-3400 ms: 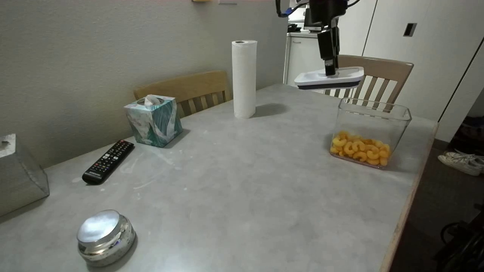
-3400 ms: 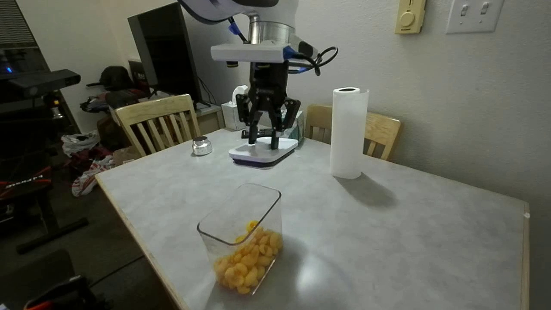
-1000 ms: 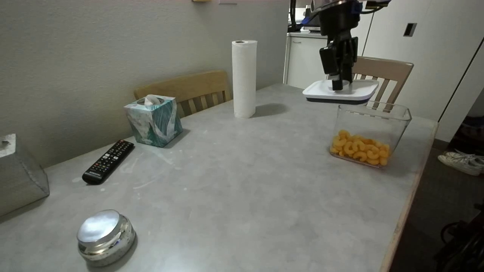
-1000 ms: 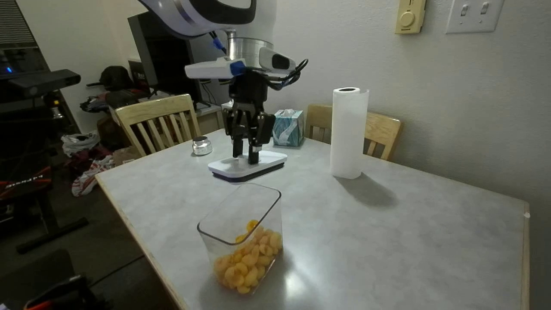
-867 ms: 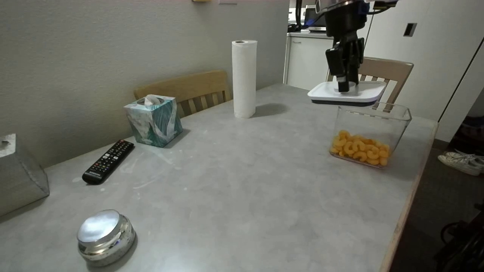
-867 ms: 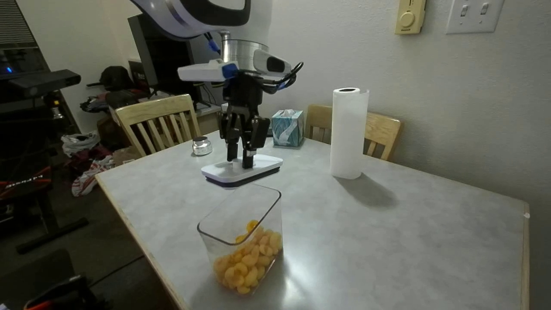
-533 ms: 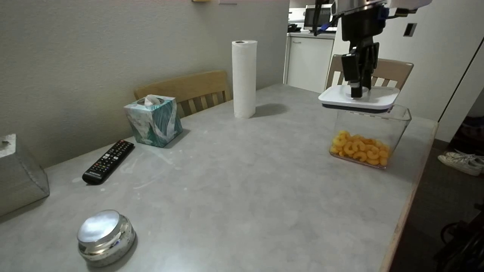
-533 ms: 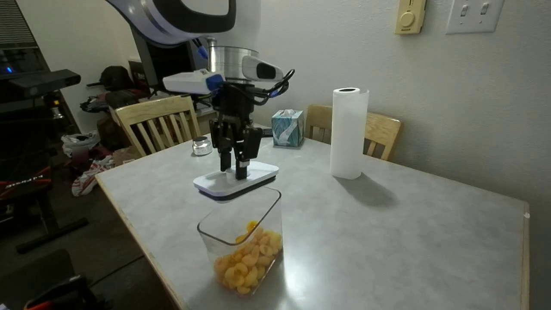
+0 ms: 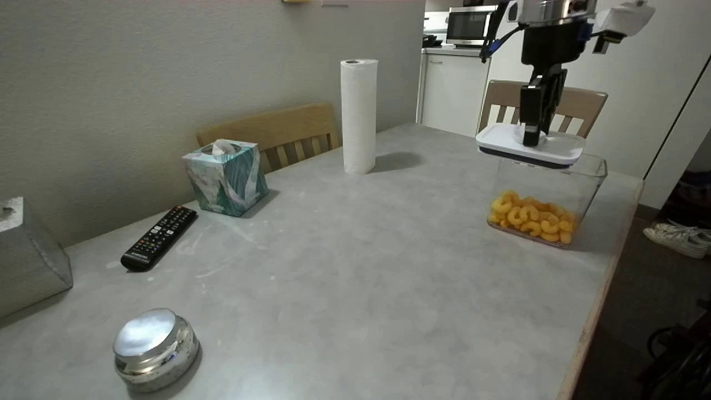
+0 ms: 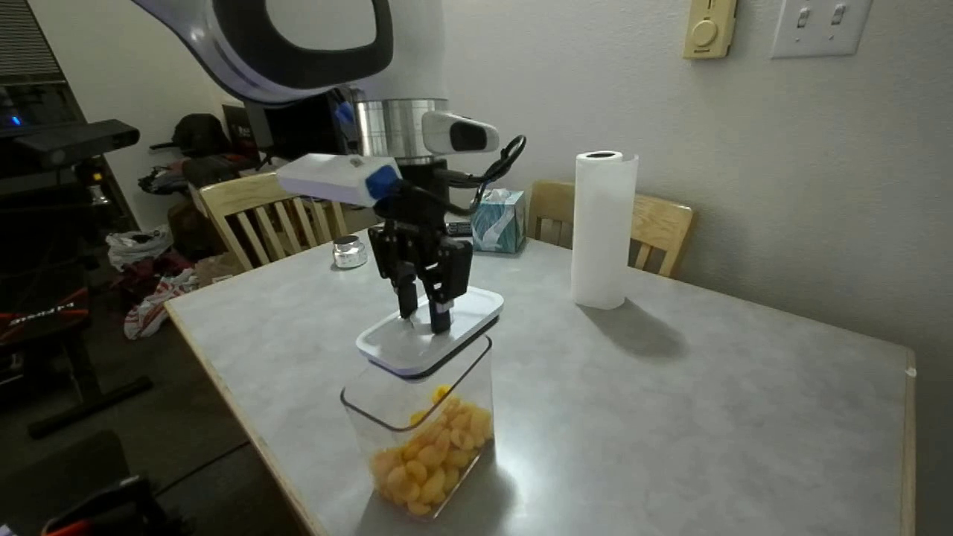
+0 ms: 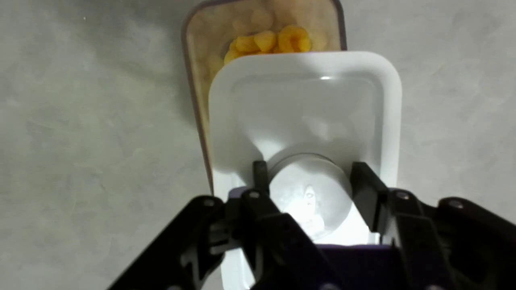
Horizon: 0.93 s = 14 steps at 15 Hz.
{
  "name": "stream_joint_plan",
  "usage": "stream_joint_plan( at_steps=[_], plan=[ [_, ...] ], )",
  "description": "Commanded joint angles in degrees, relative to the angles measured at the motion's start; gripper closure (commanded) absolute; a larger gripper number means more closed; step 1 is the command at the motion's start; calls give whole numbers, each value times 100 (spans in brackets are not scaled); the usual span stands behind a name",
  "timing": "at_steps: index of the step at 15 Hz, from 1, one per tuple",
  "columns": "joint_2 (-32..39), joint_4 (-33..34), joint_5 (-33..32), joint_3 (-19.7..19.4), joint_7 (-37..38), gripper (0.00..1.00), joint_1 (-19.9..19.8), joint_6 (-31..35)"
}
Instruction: Cover the container with the white lid and then press the button atop the lid
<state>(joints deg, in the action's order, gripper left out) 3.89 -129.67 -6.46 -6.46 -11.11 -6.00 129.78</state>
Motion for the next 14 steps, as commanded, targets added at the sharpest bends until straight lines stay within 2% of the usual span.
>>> stream_joint_plan(
  at_steps=[1,5,10,11,14],
  plan=[
    [-210,-335,-170,-99,-419,72,-129,373],
    [-262,-411,-209,-170,-682,72,-165,480],
    [-88,-176,-73,-129,-567,72,-115,296],
    [-88,-172,-71,-126,-562,47,-111,292],
    [-88,-168,-71,-125,-559,47,-108,291]
  ],
)
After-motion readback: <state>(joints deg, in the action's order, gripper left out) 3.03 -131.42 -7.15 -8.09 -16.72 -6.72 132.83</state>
